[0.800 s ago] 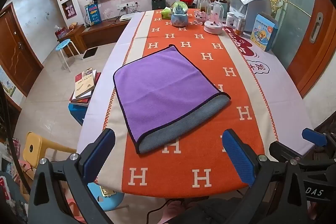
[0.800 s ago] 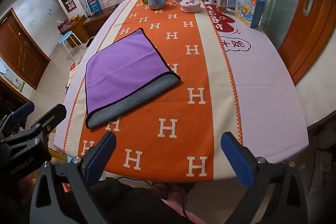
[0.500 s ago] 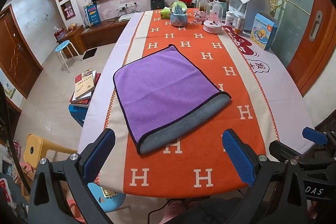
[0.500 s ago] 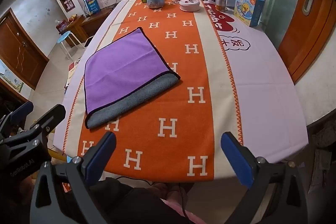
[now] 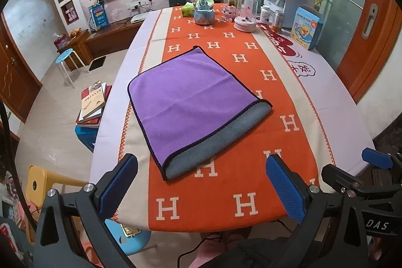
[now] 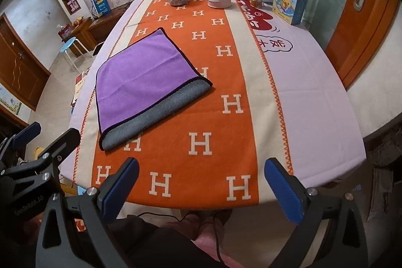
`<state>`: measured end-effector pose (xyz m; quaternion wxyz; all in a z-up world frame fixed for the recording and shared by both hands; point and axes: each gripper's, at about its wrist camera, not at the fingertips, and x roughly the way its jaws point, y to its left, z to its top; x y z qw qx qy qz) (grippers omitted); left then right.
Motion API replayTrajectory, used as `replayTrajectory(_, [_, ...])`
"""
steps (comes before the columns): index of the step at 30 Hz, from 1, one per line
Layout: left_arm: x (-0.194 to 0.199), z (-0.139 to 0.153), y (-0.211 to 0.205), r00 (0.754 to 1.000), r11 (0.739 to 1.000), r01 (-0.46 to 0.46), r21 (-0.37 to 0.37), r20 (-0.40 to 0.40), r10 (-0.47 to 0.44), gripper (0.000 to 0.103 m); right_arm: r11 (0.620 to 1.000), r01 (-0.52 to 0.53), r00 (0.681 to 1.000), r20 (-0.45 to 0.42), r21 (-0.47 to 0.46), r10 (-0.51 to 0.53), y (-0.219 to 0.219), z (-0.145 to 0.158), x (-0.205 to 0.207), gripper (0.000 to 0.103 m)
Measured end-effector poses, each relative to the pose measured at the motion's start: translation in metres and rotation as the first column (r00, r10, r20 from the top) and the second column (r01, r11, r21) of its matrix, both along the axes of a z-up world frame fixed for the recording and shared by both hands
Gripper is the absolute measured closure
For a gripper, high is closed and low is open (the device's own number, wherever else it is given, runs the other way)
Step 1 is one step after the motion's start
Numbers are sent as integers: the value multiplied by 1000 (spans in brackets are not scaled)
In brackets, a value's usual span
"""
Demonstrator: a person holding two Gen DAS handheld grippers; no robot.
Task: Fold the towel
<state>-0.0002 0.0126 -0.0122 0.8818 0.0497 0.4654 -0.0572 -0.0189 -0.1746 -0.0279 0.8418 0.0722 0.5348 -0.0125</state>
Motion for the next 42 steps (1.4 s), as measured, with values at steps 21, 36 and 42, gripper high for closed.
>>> replayTrajectory(21, [19, -16, 50, 998, 998, 15, -58, -62, -19, 2, 997, 68, 998, 11, -31, -68, 27, 0, 18, 3])
replayTrajectory(36, [63, -44, 63, 975, 982, -167, -83, -165, 152, 2, 990, -123, 992, -32, -73, 121, 20, -23, 99, 3])
replayTrajectory(42, [80, -60, 61, 951, 964, -257, -62, -193, 241, 2, 971, -226, 973, -58, -80, 222, 17, -42, 132, 3])
